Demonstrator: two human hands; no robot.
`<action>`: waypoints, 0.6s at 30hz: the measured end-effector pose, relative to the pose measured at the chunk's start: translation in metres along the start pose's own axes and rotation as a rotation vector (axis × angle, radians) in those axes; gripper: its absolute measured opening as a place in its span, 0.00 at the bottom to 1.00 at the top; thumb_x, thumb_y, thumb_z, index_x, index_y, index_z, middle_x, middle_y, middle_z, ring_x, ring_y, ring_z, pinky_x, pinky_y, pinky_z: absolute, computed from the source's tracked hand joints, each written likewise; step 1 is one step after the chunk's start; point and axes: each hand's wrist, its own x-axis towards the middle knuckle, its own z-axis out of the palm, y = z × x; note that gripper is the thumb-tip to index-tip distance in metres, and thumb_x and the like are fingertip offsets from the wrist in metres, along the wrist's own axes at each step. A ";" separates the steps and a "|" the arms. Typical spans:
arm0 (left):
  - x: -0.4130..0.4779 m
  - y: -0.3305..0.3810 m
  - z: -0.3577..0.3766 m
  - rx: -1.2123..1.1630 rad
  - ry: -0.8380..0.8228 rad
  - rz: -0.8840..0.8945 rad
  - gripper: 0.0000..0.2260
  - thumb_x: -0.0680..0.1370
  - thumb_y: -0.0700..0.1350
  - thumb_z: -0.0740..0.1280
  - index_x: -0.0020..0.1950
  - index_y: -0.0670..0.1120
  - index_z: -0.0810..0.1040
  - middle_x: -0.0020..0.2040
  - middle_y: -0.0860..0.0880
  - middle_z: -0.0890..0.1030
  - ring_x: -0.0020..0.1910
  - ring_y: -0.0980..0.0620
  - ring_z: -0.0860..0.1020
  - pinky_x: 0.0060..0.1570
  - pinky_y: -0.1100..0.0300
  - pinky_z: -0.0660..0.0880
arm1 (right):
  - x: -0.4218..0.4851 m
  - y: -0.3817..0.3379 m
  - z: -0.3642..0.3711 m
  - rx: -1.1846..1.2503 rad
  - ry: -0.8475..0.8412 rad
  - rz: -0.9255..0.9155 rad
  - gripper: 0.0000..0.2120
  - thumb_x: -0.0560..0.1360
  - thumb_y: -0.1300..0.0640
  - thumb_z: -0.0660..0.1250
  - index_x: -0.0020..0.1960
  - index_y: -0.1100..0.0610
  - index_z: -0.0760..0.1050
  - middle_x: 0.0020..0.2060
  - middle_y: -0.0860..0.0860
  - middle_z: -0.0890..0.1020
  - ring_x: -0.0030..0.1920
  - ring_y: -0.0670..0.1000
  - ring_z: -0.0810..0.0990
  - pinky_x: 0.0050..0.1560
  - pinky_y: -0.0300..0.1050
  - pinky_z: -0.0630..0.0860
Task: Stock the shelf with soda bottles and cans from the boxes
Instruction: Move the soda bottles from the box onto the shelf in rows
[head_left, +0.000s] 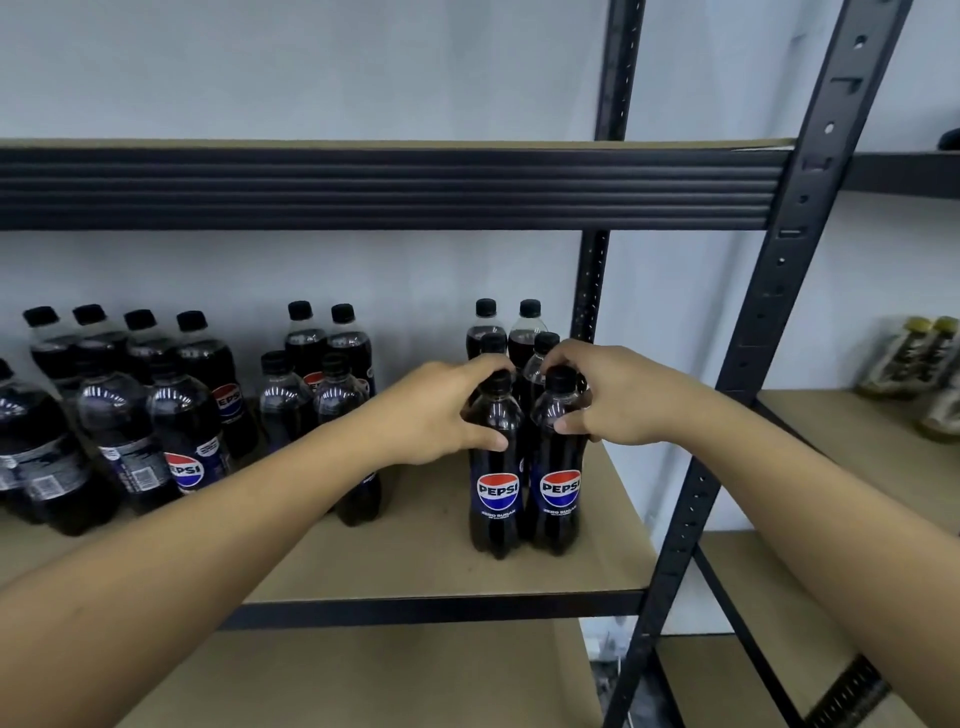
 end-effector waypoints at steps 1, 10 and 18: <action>-0.001 0.000 0.000 0.009 0.002 0.003 0.38 0.73 0.59 0.76 0.78 0.61 0.59 0.60 0.43 0.81 0.56 0.46 0.81 0.58 0.46 0.79 | 0.000 0.000 0.000 -0.003 -0.003 -0.002 0.26 0.74 0.55 0.76 0.68 0.47 0.69 0.48 0.48 0.79 0.43 0.47 0.80 0.48 0.47 0.79; -0.009 0.000 -0.007 0.016 0.053 0.039 0.38 0.76 0.62 0.72 0.81 0.61 0.56 0.72 0.52 0.76 0.67 0.52 0.76 0.67 0.51 0.75 | -0.005 -0.004 -0.003 -0.066 0.037 -0.070 0.30 0.77 0.50 0.71 0.76 0.48 0.66 0.66 0.48 0.78 0.61 0.51 0.77 0.56 0.40 0.70; -0.055 -0.014 -0.054 0.138 0.188 -0.013 0.30 0.78 0.60 0.69 0.78 0.54 0.67 0.74 0.55 0.73 0.68 0.56 0.75 0.67 0.55 0.74 | -0.002 -0.058 -0.014 -0.154 0.175 -0.298 0.26 0.80 0.46 0.66 0.76 0.49 0.69 0.71 0.46 0.75 0.70 0.49 0.73 0.70 0.46 0.71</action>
